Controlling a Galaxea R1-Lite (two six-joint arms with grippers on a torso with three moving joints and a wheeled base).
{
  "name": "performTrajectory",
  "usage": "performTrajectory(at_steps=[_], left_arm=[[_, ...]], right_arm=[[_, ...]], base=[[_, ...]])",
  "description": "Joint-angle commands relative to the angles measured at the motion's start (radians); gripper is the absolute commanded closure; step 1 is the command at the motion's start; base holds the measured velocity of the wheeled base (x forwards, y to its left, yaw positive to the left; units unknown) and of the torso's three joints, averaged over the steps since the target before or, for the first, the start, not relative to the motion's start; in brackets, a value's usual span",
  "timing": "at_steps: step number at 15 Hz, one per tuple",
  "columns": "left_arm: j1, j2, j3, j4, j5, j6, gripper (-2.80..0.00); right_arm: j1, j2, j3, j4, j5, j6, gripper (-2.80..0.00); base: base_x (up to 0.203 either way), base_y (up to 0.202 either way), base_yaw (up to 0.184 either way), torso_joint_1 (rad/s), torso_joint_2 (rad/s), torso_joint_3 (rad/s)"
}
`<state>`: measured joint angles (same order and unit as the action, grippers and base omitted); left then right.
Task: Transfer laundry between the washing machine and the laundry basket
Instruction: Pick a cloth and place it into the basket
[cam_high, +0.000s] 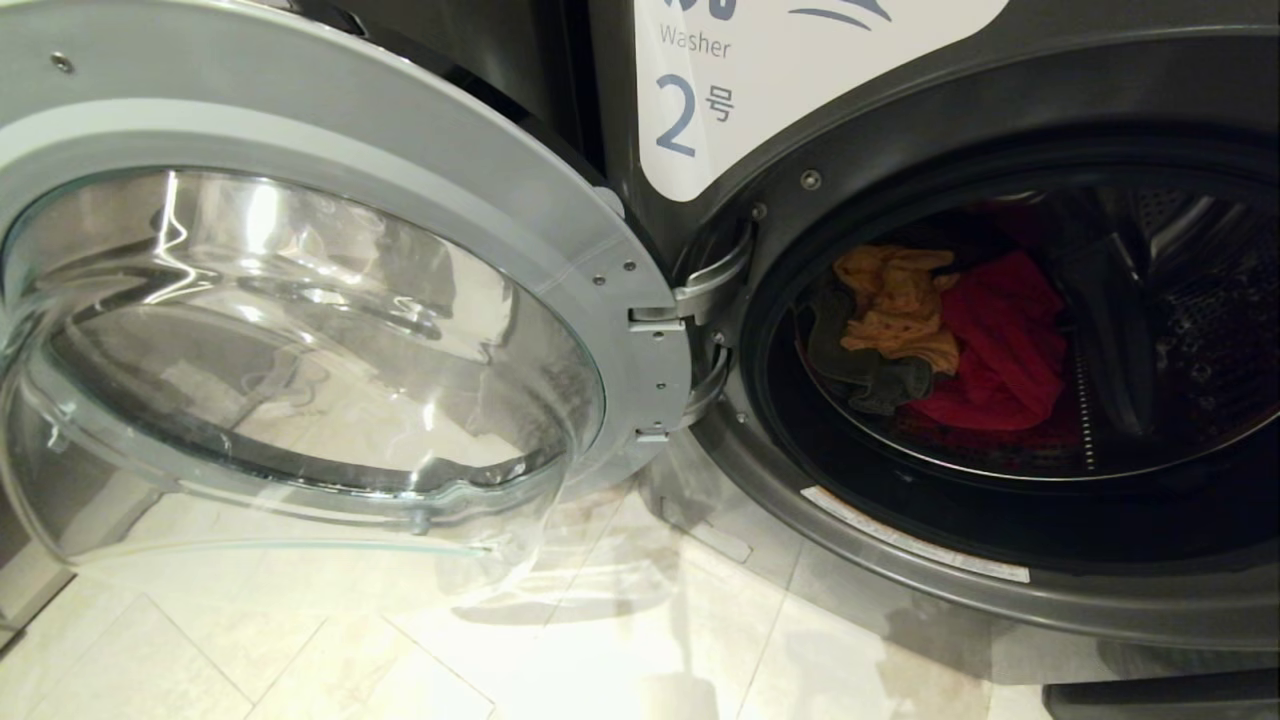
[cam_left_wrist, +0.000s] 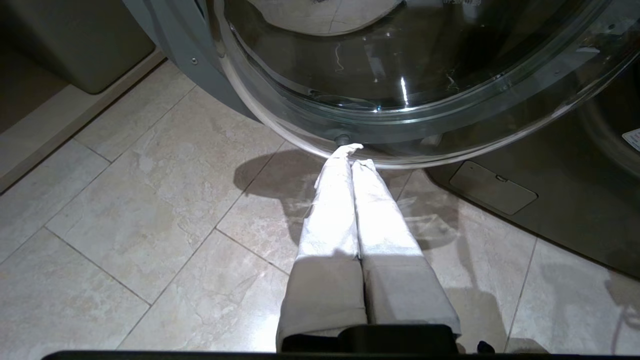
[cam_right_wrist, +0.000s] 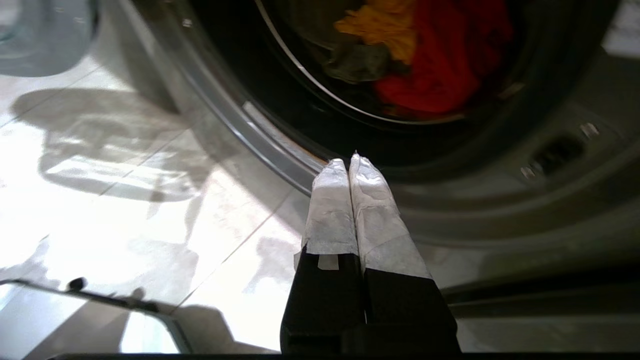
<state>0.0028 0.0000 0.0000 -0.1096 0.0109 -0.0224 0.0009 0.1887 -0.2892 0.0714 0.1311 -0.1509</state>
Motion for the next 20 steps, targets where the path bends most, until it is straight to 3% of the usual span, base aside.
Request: performTrajectory(at_steps=[1,5,7,13,16,20], left_arm=[[0.0,0.002,0.04,-0.002,0.0,0.001,0.0],[0.0,0.002,0.04,-0.002,0.0,-0.001,0.0],[0.0,0.002,0.04,-0.002,0.001,-0.001,0.0],[0.0,0.002,0.04,-0.002,0.001,-0.001,0.0],[0.0,0.002,0.04,-0.002,0.0,-0.001,0.0],[0.0,0.002,0.04,-0.002,0.001,-0.001,0.0]], right_arm=[[0.001,0.265,-0.104,0.001,0.082,-0.016,0.0],[0.019,0.566,-0.141,0.004,0.221,-0.226,0.0],[0.103,0.623,-0.124,0.004,0.247,-0.285,0.0],[0.148,0.773,-0.1,-0.007,0.257,-0.298,0.0],[0.224,0.821,-0.111,-0.007,0.249,-0.302,0.0],[0.304,0.784,-0.107,-0.007,0.151,-0.305,0.0]], base=[[0.0,0.0,0.0,0.0,0.0,0.0],[0.0,0.0,0.0,0.0,0.0,0.0],[0.0,0.0,0.0,0.0,0.0,0.0],[0.0,0.0,0.0,0.0,0.0,0.0],[0.0,0.0,0.0,0.0,0.0,0.0],[0.0,0.0,0.0,0.0,0.0,0.0]])
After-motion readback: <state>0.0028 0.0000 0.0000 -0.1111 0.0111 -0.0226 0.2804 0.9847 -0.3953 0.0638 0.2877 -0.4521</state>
